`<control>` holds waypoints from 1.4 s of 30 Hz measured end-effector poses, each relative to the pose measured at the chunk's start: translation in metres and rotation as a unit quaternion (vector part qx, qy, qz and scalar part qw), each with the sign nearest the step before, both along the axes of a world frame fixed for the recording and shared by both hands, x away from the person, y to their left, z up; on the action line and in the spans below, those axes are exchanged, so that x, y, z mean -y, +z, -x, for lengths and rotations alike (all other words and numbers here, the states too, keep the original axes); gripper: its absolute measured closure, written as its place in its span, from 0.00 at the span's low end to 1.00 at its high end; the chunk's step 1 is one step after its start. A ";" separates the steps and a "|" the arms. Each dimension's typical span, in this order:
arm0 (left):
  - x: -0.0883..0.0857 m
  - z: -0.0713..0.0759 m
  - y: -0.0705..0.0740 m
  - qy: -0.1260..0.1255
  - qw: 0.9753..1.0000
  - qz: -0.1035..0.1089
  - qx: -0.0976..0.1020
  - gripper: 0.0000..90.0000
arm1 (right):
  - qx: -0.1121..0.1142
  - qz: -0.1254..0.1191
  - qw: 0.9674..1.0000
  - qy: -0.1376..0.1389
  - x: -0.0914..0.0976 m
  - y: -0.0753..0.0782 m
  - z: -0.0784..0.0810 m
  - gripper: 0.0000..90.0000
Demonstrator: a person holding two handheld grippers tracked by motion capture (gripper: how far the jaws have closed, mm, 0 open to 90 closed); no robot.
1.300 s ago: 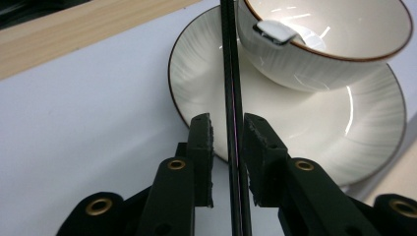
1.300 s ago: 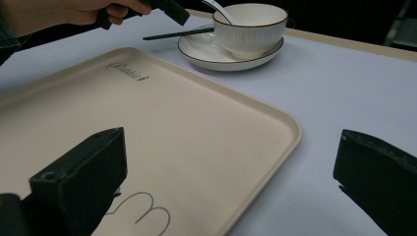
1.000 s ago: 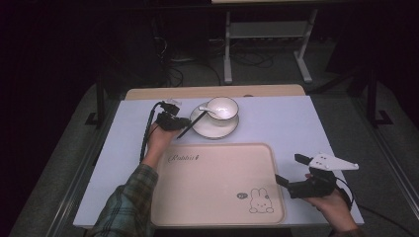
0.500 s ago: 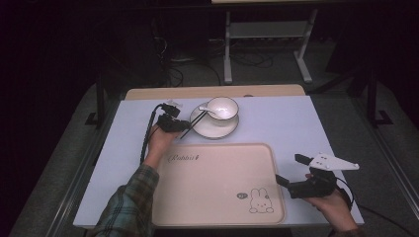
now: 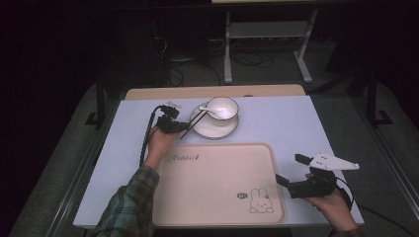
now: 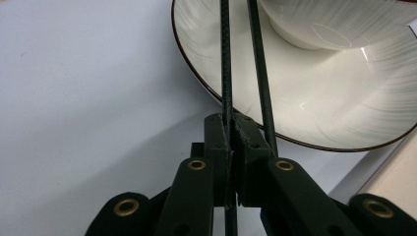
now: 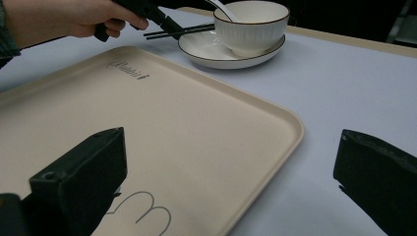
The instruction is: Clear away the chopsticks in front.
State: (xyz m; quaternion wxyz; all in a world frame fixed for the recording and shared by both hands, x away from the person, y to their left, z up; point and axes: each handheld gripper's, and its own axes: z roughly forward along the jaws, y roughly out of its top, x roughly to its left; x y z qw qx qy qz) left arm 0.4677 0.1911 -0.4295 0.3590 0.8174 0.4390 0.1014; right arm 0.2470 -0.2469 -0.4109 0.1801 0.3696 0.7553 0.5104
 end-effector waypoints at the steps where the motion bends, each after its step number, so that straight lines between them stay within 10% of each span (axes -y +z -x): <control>1: 0.000 0.000 0.000 0.000 1.000 0.000 0.000 0.94 | 0.000 0.000 1.000 0.000 0.000 0.000 0.000 0.00; 18: -0.033 0.028 0.011 0.008 1.000 0.022 0.009 0.95 | 0.002 -0.003 1.000 0.001 -0.001 0.000 0.001 0.00; 42: -0.073 0.115 0.025 -0.016 0.999 0.028 0.014 0.95 | -0.005 0.006 1.000 0.006 -0.005 -0.005 0.002 0.00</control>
